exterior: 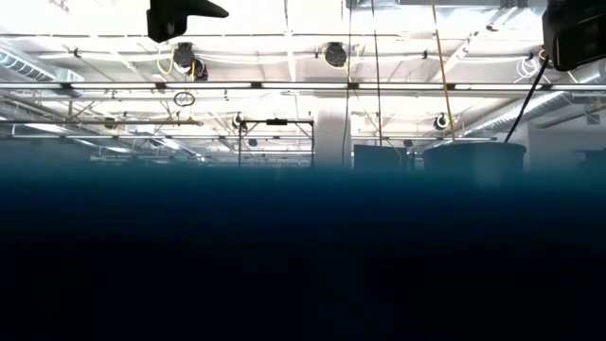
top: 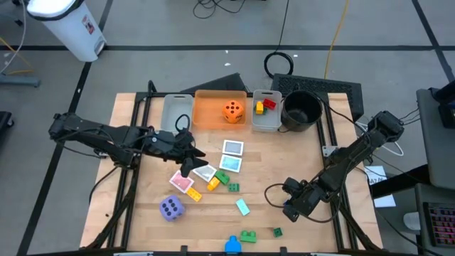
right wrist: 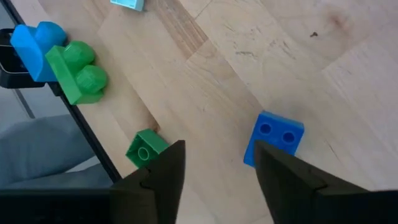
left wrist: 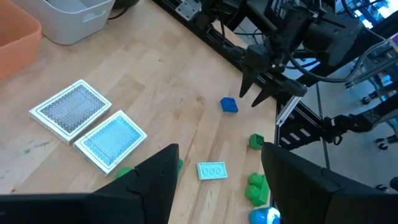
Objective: Pick & Place Toys
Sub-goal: Put the blue game piece into the right gray bin
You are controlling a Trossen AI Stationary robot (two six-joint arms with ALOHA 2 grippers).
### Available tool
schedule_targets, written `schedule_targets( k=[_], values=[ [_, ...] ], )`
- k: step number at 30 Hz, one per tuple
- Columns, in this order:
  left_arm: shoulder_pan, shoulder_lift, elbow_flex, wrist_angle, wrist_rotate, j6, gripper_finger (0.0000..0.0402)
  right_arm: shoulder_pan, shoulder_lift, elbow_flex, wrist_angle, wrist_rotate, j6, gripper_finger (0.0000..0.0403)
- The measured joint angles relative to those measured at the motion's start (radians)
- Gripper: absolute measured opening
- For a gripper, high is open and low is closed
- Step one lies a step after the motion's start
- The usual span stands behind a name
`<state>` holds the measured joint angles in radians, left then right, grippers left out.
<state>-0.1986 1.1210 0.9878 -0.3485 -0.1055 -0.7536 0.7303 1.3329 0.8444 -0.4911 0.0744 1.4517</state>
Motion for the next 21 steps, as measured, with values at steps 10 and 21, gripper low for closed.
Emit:
schedule_targets(
  k=[10,21],
  values=[
    [0.000,0.000,0.000,0.000,0.000,0.011,0.0237,0.000,0.001,-0.100,0.023,0.000,0.097,0.0238],
    [0.000,0.000,0.000,0.000,-0.001,0.011,0.0237,-0.003,0.054,-0.149,0.128,0.000,0.087,0.0229]
  ],
)
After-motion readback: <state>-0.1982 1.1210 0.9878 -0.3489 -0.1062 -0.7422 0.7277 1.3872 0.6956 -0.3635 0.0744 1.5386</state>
